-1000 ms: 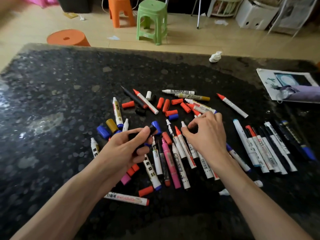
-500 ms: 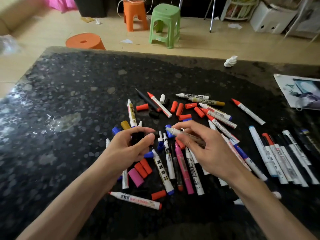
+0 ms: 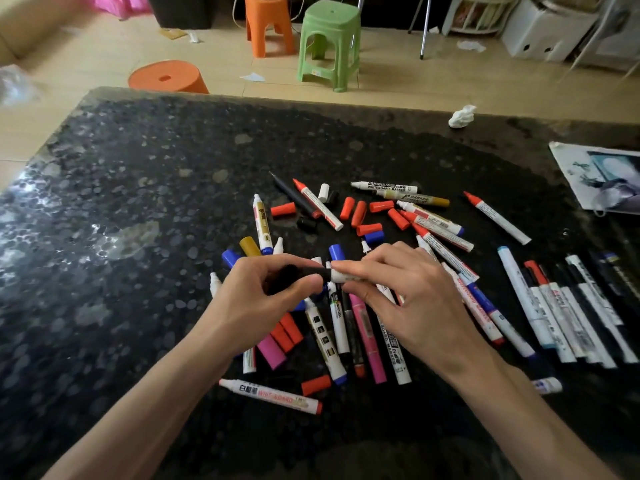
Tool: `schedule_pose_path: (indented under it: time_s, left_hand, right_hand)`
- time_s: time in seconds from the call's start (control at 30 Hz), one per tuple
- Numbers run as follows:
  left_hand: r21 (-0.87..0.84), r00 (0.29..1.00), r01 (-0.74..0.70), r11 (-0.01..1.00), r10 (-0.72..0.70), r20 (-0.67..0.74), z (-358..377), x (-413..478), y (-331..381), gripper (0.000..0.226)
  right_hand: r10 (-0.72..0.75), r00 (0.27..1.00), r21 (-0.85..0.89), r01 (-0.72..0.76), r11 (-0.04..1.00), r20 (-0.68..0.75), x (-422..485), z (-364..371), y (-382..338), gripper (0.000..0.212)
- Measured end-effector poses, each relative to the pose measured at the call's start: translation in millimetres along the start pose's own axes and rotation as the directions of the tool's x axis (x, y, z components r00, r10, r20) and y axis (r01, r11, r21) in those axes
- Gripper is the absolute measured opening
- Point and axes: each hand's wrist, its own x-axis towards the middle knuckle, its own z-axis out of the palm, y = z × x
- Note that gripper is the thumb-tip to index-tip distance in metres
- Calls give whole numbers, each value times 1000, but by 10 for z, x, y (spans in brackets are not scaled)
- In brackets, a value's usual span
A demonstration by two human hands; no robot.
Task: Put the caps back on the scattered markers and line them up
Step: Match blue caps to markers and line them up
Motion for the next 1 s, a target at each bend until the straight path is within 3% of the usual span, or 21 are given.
schedule_pose_path:
  time_s: [0.63,0.7,0.83,0.9,1.0]
  left_hand:
    - [65,994,-31,997,37,-104,77,-82,-52,16]
    - [64,996,-36,997,41,-79,67,-67,-48,17]
    - [87,1000,-31,996,30,7,67,-14,-15,18]
    - [69,1000,-13,998,12,9,79,29,-11,22]
    - [-92,998,22,996,-28,-59,115,126,14,14]
  right_hand:
    - [54,988,-56,-63,996,-143,-66,180,-153,24]
    - [37,994,-71,-45,996,-106,-71,149,-154,24]
    - [33,990,-128,-15,992,137,-94,28,-168,31]
    - [81,982,-106,-63,992,169,-118,-32,-194,33]
    - [197,967,-9,-199,980,164,-160,-152,-140,24]
